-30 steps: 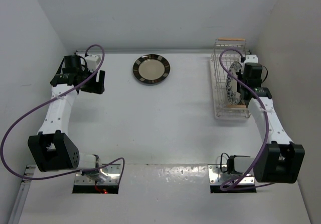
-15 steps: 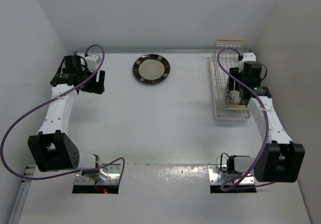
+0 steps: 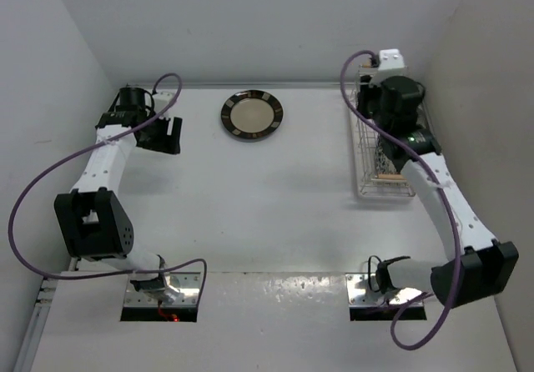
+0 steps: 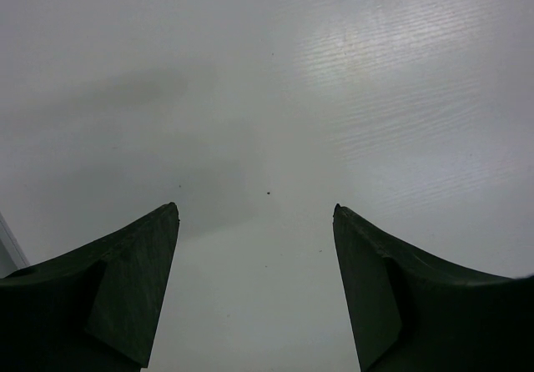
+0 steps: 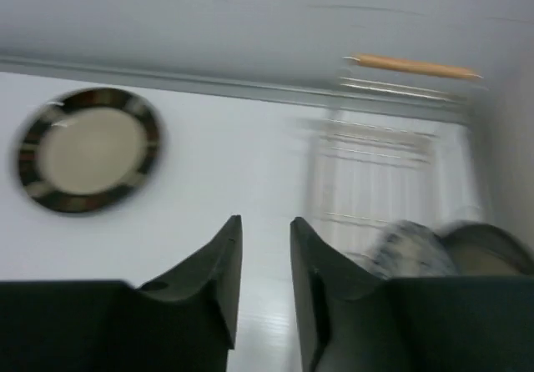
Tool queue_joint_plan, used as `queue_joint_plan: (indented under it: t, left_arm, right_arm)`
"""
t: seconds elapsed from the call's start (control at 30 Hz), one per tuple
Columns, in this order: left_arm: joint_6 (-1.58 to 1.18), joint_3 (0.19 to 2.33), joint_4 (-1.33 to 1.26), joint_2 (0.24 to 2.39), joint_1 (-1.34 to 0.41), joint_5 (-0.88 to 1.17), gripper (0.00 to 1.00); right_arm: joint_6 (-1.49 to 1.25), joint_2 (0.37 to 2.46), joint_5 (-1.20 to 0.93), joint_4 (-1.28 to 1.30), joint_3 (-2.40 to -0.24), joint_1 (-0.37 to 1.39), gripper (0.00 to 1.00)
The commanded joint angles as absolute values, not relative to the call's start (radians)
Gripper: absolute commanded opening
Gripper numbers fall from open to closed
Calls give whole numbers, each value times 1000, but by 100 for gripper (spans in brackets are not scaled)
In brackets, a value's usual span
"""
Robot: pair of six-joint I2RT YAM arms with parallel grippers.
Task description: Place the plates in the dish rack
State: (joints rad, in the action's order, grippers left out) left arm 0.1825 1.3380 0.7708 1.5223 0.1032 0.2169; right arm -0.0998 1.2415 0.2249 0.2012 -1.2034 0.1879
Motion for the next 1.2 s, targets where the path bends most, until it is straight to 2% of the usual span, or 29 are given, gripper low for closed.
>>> queue_joint_plan:
  t: [0.0,0.03,0.07,0.1,0.13,0.17,0.23,0.4,0.53,0.83,0.9,1.03,1.17]
  left_arm:
    - [187,1382,775,1525,94,224,79]
    - [187,1370,775,1535,94,201,79]
    - [187,1358,775,1536,94,201,79]
    - [187,1358,775,1546,94,187,79]
    - [187,1348,775,1546,94,175,79]
    - [187,1348,775,1546,94,175,79]
    - [196,1338,775,1555,104,164,79]
    - [196,1338,775,1592,135,164,79]
    - [196,1347,775,1638,166,164,79]
    - [196,1404,784,1732,222,187,79]
    - [196,1404,793,1732,232,187,79]
    - [196,1413,793,1741,241,187,79]
    - [196,1413,802,1741,250,187,79]
  right_arm:
    - [-217,1408,181,124,-1275,299,27]
    - [-274,1536,99,159,-1373,325,27]
    - [-332,1581,72,178,-1409,333,32]
    - [-368,1627,48,196,-1442,340,56]
    - [-400,1705,7,195,-1516,345,64]
    - [-464,1742,2,167,-1535,356,67]
    - [-546,1872,-14,131,-1593,367,70]
    - [-768,2193,21,138,-1795,382,70]
    - [-906,2312,23,82,-1845,367,70]
    - [-1205,2531,5,8,-1908,357,57]
    - [-1251,2562,-18,-38,-1922,360,49]
    - [-1357,2664,-14,26,-2019,371,40]
    - [-1419,2711,-2,18,-2051,374,8]
